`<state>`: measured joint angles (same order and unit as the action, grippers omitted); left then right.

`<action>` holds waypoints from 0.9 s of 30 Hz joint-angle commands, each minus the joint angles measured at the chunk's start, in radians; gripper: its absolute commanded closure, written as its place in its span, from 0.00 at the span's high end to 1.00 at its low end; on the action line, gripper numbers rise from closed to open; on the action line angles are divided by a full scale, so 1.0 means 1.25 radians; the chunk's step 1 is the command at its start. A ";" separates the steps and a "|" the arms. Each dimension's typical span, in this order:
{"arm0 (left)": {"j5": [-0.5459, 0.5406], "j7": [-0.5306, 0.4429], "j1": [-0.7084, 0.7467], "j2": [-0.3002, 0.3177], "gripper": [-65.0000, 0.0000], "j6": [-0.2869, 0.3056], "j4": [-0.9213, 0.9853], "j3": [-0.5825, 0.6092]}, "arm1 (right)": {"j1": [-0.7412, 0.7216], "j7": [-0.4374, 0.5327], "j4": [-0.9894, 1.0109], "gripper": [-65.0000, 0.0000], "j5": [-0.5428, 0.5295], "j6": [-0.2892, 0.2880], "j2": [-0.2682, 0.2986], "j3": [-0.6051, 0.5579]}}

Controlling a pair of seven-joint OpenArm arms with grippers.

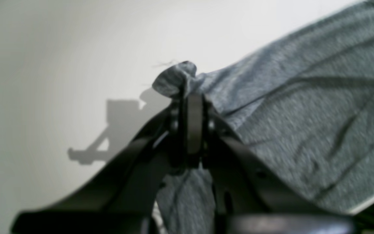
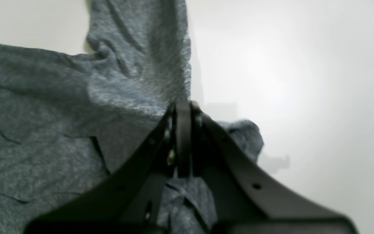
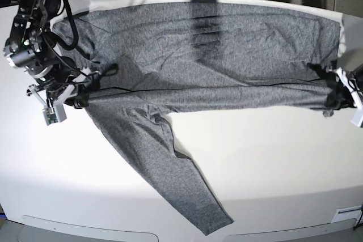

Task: Fold the T-shirt properly
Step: 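Lift both edges and fold the shirt lengthwise toward the collar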

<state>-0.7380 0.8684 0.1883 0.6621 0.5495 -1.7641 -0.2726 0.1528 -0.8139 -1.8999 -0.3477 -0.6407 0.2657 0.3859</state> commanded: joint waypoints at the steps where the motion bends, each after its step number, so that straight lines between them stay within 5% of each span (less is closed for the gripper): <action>1: -0.011 -0.018 0.002 0.016 0.01 -0.008 -0.023 -0.008 | -0.006 0.015 -0.020 0.00 -0.010 -0.002 0.011 0.018; 9: 0.025 -0.013 0.056 0.013 0.01 -0.045 -0.079 -0.008 | 0.033 -0.002 -0.020 0.00 -0.078 -0.016 0.012 0.127; 16: 0.034 0.047 0.079 0.014 0.01 -0.046 -0.112 -0.008 | 0.040 -0.018 -0.020 0.00 -0.085 -0.018 0.012 0.133; 21: 0.110 0.057 0.114 0.014 0.01 -0.113 -0.116 -0.008 | 0.041 -0.035 -0.031 0.00 -0.085 -0.027 0.011 0.138; 27: 0.108 0.083 0.131 0.014 0.01 -0.114 -0.116 -0.008 | 0.085 -0.034 -0.085 0.00 -0.101 -0.038 0.011 0.145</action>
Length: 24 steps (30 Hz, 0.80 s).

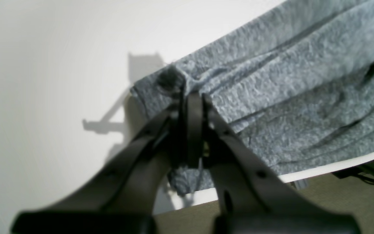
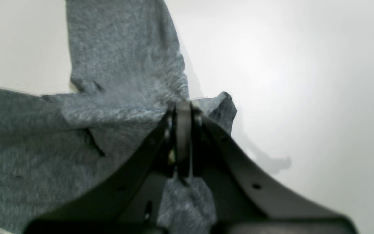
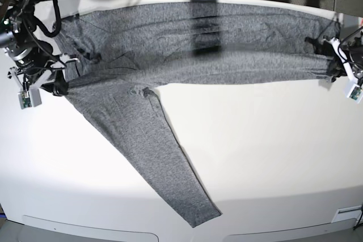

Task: Fold the T-shirt properly
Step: 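Lift both edges and fold the shirt lengthwise toward the collar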

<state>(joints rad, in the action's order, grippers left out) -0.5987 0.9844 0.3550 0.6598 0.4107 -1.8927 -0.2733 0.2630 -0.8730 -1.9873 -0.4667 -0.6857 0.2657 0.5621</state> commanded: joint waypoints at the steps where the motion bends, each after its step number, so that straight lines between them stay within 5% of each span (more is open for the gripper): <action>1: -0.003 -0.009 -0.002 0.016 0.01 -0.003 -0.013 -0.007 | 0.005 0.013 -0.016 0.00 -0.007 -0.002 0.011 0.005; 24: -0.002 0.008 0.113 0.015 0.01 -0.003 -0.042 -0.007 | 0.067 -0.038 -0.016 0.00 0.013 0.002 0.009 0.081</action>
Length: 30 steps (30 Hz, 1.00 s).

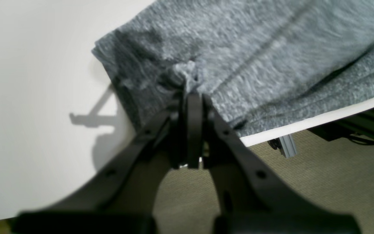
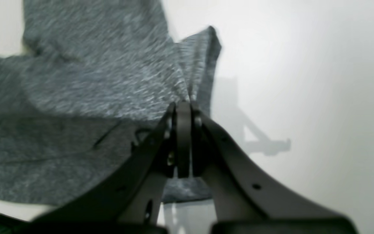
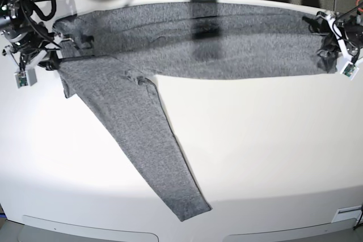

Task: Fold the T-shirt properly
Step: 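Lift both edges and fold the shirt lengthwise toward the collar, then lay the folded edge down with both grippers and release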

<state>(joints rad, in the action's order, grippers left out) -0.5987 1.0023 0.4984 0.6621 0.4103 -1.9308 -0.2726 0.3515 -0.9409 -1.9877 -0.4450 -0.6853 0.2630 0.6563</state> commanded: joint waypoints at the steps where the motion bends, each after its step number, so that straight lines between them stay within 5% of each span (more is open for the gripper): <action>1: -0.002 -0.006 -0.002 0.013 0.01 -0.003 -0.012 -0.008 | -0.003 0.016 -0.015 0.00 -0.004 0.002 0.012 0.016; 16: 0.020 -0.066 0.002 -0.022 0.01 -0.002 -0.010 -0.008 | -0.003 -0.031 -0.015 0.00 -0.046 0.003 0.009 0.025; 21: 0.085 -0.066 0.003 -0.022 0.16 -0.002 -0.010 -0.008 | -0.003 -0.042 -0.015 0.00 -0.046 0.003 0.009 0.025; 26: 0.084 -0.066 0.003 -0.022 0.30 -0.002 -0.010 -0.008 | -0.003 -0.064 -0.015 0.32 -0.045 0.003 0.009 0.025; 30: 0.084 -0.067 0.003 -0.022 0.30 -0.002 -0.010 -0.008 | -0.004 -0.064 -0.015 0.36 -0.046 0.003 0.009 0.025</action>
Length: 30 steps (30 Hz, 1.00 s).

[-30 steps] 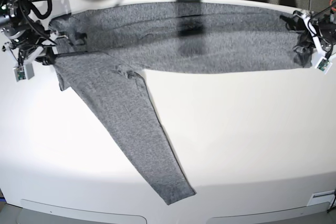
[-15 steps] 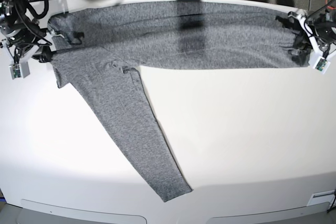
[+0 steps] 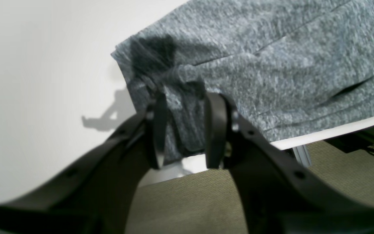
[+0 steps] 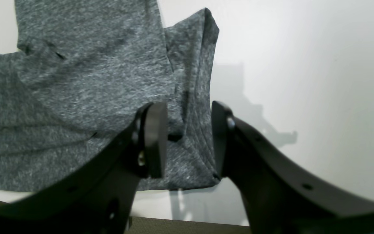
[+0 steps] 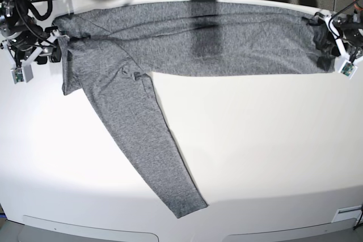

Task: Fold the T-shirt properly
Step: 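Lay the folded edge down with both grippers and release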

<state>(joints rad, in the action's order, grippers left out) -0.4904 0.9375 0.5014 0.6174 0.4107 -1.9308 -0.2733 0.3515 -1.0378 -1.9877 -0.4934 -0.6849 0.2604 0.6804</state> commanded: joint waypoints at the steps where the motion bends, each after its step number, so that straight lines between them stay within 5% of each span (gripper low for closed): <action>1: -0.003 -0.016 0.000 0.014 0.30 -0.003 -0.010 -0.007 | -0.004 0.017 -0.015 0.36 -0.008 0.003 0.012 0.005; 8: -0.005 -0.142 -0.003 -0.020 0.30 -0.002 -0.010 -0.007 | -0.004 0.064 -0.001 0.36 -0.204 0.000 0.005 -0.004; 18: 0.024 -0.190 -0.015 -0.146 0.29 0.026 0.056 -0.006 | -0.022 0.172 0.142 0.36 -0.049 -0.003 -0.045 -0.164; 24: 0.024 -0.176 -0.094 -0.157 0.29 0.038 0.213 -0.005 | -0.078 0.182 0.251 0.36 0.059 -0.002 -0.045 -0.249; 30: 0.024 -0.177 -0.156 -0.157 0.29 0.044 0.382 -0.005 | -0.126 0.198 0.382 0.36 0.077 -0.002 -0.045 -0.273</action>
<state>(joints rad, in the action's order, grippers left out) -0.4950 0.6701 0.2996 0.4107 0.4831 -1.4551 -0.2813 0.1959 -0.7639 -1.5074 -0.4324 -0.6952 0.1982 0.3393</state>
